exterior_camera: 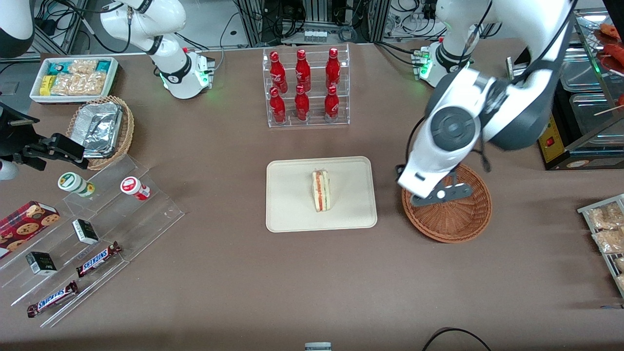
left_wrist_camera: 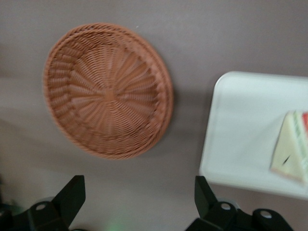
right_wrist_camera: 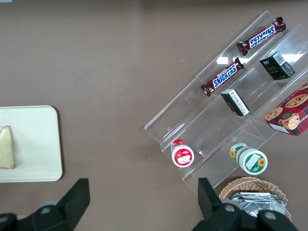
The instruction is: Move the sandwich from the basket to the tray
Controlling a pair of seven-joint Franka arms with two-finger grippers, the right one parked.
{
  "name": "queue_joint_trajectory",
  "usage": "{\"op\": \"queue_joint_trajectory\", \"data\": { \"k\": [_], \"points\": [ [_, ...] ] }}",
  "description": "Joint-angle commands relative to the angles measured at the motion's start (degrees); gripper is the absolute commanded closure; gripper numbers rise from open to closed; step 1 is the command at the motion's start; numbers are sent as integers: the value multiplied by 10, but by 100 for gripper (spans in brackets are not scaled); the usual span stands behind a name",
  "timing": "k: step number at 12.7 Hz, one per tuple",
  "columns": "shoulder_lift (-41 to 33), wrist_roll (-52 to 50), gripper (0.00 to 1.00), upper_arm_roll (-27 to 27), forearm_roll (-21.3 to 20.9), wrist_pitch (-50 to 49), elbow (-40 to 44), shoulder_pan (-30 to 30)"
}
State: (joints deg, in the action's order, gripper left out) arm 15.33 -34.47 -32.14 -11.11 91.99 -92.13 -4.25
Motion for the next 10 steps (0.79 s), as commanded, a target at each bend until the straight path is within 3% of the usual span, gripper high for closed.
{"op": "queue_joint_trajectory", "data": {
  "k": [1,4,10],
  "points": [
    [-108,112,0,11,38,-7,-86,-48],
    [-163,264,0,94,82,-72,-85,-47],
    [-202,406,0,203,82,-160,-32,-46]
  ]
}}
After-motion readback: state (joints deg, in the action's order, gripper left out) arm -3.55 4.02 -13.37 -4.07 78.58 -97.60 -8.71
